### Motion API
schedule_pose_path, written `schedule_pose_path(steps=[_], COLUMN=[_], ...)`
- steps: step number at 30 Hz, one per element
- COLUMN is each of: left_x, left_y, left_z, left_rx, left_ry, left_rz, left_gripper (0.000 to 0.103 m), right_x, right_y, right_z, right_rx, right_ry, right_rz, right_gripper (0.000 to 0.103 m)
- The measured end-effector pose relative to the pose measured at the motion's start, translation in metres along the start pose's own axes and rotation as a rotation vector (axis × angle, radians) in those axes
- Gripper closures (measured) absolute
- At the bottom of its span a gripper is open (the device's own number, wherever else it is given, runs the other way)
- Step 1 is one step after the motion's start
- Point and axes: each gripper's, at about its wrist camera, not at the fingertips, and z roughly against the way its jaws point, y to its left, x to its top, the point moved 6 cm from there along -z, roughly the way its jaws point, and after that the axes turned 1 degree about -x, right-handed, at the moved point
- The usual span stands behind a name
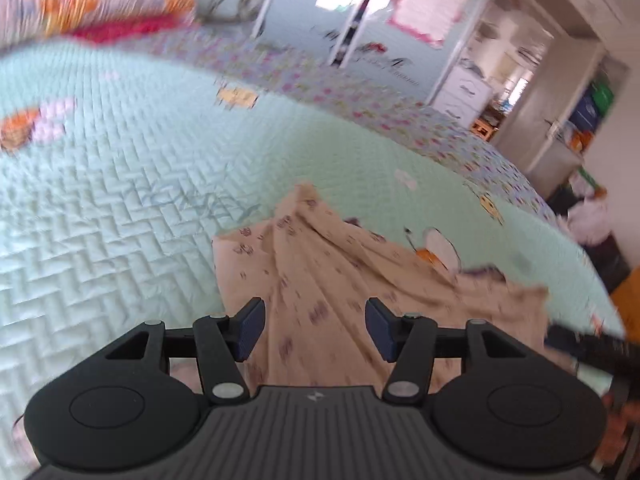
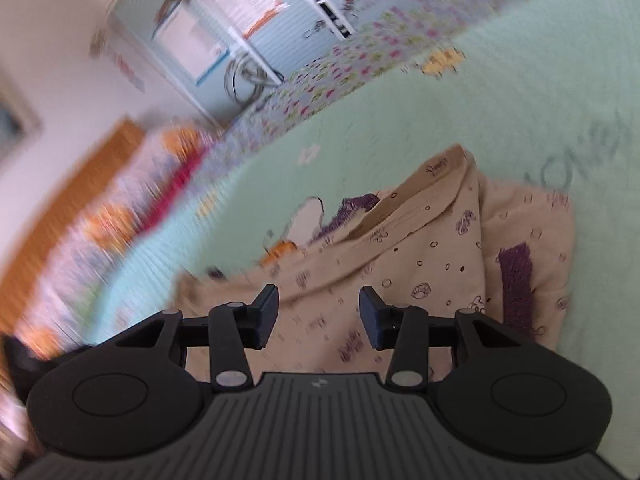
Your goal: Fold clothes
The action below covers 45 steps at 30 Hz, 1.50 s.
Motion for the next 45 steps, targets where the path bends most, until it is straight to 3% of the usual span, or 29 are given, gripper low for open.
schedule_pose_path(steps=[2,5,11,18,23,28,31,37,40,45], left_x=[-0.024,-0.058,-0.082,-0.092,-0.097,-0.101,-0.103,-0.102,-0.101,-0.099], left_y=[-0.012,-0.021,-0.038,-0.041,-0.037,-0.033,-0.036,-0.037,-0.036,-0.037], left_z=[0.018,0.031,0.033,0.029,0.023,0.019,0.018,0.022,0.022,0.024], left_rx=[-0.006,-0.031,-0.14,-0.193,-0.192,-0.181,-0.176,-0.199,-0.211,-0.212], left_ry=[-0.009,0.005,-0.033,-0.038,-0.034,-0.027,-0.032,-0.067,-0.076,-0.086], left_rz=[-0.049,-0.074,-0.086,-0.099,-0.092,-0.091,-0.107,-0.107,-0.089,-0.089], left_gripper=[0.033,0.033,0.034,0.033,0.034,0.034,0.033,0.033,0.033,0.033], right_x=[-0.008,-0.016,0.0,0.025,0.03,0.036,0.041,0.086,0.074,0.037], right_y=[0.013,0.033,0.073,0.067,0.049,0.034,0.021,0.008,0.025,0.07], right_z=[0.006,0.01,-0.02,-0.076,-0.092,-0.093,-0.111,-0.118,-0.099,-0.113], right_rx=[-0.015,-0.029,-0.055,-0.293,-0.398,-0.4,-0.39,-0.426,-0.323,-0.212], right_ry=[0.005,0.016,0.039,0.077,0.12,0.171,0.216,0.033,0.028,0.127], right_rz=[0.047,0.111,0.161,0.276,0.33,0.315,0.244,0.14,0.129,0.172], right_gripper=[0.057,0.057,0.055,0.057,0.072,0.073,0.073,0.073,0.072,0.072])
